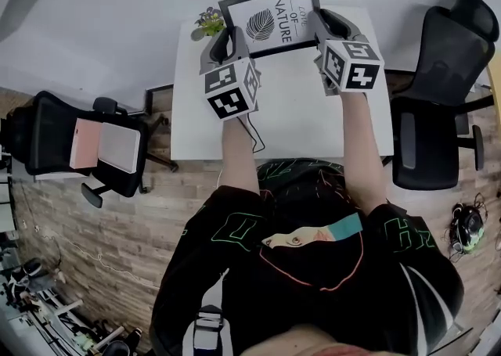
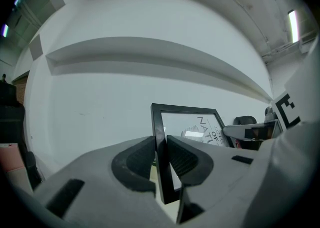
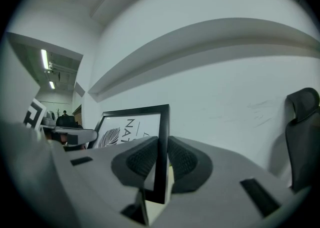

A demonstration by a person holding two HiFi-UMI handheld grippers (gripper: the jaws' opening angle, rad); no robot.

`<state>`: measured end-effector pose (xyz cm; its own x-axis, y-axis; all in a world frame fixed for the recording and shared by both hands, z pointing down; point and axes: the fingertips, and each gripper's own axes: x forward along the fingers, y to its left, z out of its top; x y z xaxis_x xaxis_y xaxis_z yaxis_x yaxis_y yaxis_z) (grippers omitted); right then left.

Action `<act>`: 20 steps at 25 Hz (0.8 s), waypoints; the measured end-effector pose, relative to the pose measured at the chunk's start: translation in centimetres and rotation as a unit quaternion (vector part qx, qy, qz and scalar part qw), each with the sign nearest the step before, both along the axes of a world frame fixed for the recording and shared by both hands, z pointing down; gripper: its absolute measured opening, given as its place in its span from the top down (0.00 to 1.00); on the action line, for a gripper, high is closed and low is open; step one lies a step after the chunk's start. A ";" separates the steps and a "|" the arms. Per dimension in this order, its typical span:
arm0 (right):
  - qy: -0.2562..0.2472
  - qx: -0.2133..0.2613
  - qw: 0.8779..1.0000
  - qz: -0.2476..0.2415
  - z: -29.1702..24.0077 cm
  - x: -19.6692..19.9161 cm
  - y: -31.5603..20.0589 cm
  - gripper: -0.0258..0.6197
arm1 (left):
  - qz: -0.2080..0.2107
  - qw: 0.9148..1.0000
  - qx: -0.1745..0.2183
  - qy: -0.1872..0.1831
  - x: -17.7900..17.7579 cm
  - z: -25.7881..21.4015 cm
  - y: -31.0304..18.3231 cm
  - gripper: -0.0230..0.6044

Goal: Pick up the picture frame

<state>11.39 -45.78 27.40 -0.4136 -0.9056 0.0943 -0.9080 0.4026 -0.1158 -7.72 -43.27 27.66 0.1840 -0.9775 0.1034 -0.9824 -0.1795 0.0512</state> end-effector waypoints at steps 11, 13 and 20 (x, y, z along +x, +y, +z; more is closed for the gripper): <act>0.001 0.028 1.000 -0.006 -2.2 0.6 -0.9 0.85 | 0.002 1.000 0.024 -0.009 0.6 -2.2 -1.1 0.84; 0.001 0.027 1.000 -0.007 -2.2 0.6 -1.1 0.85 | 0.003 1.000 0.023 -0.009 0.6 -2.0 -1.3 0.84; 0.000 0.026 1.000 -0.010 -2.0 0.7 -1.4 0.85 | 0.002 1.000 0.025 -0.013 0.6 -2.0 -1.5 0.84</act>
<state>12.05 -47.15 25.41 -0.4314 -0.9009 0.0465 -0.8998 0.4260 -0.0939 -7.08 -44.76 25.69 0.1853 -0.9808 0.0599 -0.9827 -0.1846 0.0171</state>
